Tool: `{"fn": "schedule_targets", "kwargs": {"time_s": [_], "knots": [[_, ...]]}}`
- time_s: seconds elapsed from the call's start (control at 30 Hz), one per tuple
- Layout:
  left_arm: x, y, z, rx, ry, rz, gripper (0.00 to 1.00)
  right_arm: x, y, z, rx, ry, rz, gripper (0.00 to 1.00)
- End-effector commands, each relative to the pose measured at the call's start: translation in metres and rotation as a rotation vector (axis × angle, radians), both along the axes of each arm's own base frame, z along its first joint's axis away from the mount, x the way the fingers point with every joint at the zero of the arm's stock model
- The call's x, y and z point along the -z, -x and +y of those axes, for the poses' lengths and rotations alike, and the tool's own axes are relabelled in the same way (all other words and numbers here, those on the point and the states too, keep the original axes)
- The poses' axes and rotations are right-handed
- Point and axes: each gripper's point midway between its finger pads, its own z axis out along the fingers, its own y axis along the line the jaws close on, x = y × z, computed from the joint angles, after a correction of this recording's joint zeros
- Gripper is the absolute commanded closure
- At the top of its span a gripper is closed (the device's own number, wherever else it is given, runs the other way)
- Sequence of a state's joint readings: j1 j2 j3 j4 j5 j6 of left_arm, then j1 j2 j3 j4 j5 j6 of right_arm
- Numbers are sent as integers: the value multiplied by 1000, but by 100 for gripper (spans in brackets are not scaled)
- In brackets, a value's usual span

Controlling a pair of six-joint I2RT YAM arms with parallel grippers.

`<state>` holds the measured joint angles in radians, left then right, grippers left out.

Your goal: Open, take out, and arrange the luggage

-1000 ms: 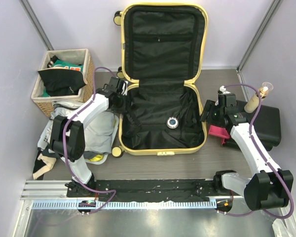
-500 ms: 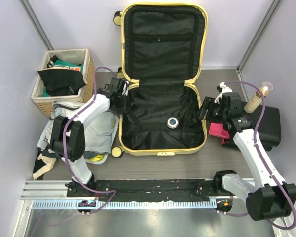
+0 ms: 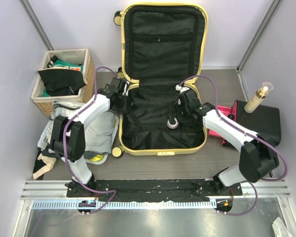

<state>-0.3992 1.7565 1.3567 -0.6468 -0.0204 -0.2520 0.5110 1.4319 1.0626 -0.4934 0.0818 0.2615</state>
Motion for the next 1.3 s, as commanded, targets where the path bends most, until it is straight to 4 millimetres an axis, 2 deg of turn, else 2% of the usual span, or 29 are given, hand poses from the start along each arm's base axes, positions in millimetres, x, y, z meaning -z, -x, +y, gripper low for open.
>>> {"fn": "schedule_targets", "kwargs": {"time_s": [0.0,0.27,0.43,0.63,0.7,0.77,0.87,0.97,1.03,1.07,1.1,1.13,1.27], "knots": [[8,34,-23,172,17,92,100,4,-24,7,25,16,-55,11],[12,34,-23,174,12,106,100,43,-32,24,10,58,-27,15],[15,34,-24,175,11,116,100,62,-40,17,64,143,-20,20],[19,33,-25,177,9,125,100,80,-36,27,26,189,17,23],[19,33,-25,177,11,124,100,86,-34,25,37,209,23,38],[21,34,-25,177,7,132,100,86,-33,25,47,204,23,59],[22,34,-24,178,4,136,100,63,-35,25,55,174,-18,68],[23,34,-26,181,6,138,100,23,-35,25,56,140,-77,75],[22,33,-25,179,7,136,100,-10,-33,18,67,125,-125,75],[22,34,-25,179,6,137,100,-20,-31,13,77,127,-139,75],[22,34,-25,179,6,138,100,-27,-28,3,97,144,-141,76],[22,34,-25,179,6,138,100,-46,-25,-4,110,121,-171,76],[21,34,-27,183,12,133,100,-71,-13,-44,184,121,-172,80]]}}
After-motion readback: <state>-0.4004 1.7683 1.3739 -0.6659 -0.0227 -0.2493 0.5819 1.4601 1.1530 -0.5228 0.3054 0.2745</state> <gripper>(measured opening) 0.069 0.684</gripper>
